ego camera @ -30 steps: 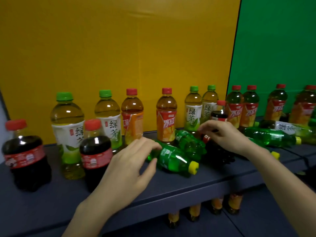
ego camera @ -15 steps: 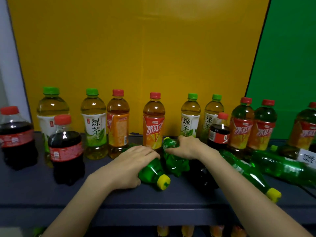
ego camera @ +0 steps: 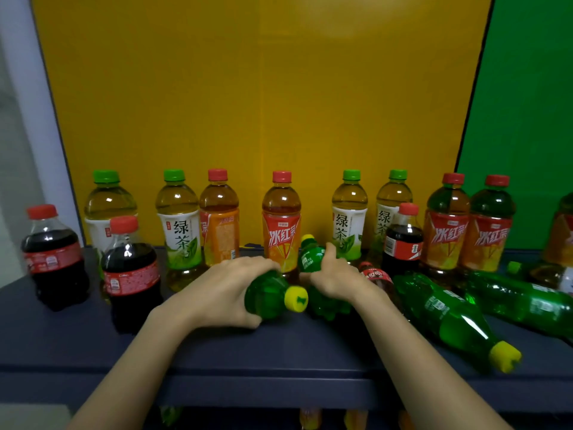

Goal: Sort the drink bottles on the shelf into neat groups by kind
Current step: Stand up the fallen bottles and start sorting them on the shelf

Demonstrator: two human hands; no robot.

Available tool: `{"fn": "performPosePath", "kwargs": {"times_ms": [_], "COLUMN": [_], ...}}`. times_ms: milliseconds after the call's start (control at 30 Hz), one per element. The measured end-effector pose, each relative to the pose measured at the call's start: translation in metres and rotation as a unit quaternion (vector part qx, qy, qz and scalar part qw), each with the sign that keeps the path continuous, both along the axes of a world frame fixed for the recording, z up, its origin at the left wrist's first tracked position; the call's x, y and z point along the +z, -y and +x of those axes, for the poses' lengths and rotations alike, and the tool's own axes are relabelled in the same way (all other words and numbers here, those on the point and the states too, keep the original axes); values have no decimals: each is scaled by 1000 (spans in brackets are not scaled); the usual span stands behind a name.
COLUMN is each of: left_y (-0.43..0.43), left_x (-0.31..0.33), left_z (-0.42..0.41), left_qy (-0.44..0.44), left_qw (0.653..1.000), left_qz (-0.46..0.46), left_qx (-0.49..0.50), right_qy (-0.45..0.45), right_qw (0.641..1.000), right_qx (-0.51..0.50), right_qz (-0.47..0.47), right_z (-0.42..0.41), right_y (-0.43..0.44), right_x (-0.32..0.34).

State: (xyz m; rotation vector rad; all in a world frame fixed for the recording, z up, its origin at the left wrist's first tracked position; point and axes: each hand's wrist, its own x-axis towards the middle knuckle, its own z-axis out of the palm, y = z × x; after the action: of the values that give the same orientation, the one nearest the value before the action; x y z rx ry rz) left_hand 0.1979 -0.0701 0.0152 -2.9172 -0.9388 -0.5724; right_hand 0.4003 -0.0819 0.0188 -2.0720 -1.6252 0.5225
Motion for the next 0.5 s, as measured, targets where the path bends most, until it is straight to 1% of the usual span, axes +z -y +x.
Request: {"fn": "performPosePath", "kwargs": {"times_ms": [100,167,267,400,500], "left_y": [-3,-4,-2,0,-1], "left_x": [-1,-3,-3,-7,-14], "left_z": [-6,-8,-4,3,7], "left_qy": [95,148,233,369,428], "left_qw": [995,988,970,920,890], "left_qz": [-25,-43,-65,-123,-142], "left_qx": [-4,4,30,47,75], "right_qy": [-89,-147,-212,-269,-276], "right_qw": [990,974,944,912,904], "right_qx": [0,10,33,44,48], "right_qz": [105,174,251,306,322], "right_z": [1,1,-3,-10,-14], "right_y": [6,10,20,31,37], "right_x": [-8,-14,-24,-33,-37]}}
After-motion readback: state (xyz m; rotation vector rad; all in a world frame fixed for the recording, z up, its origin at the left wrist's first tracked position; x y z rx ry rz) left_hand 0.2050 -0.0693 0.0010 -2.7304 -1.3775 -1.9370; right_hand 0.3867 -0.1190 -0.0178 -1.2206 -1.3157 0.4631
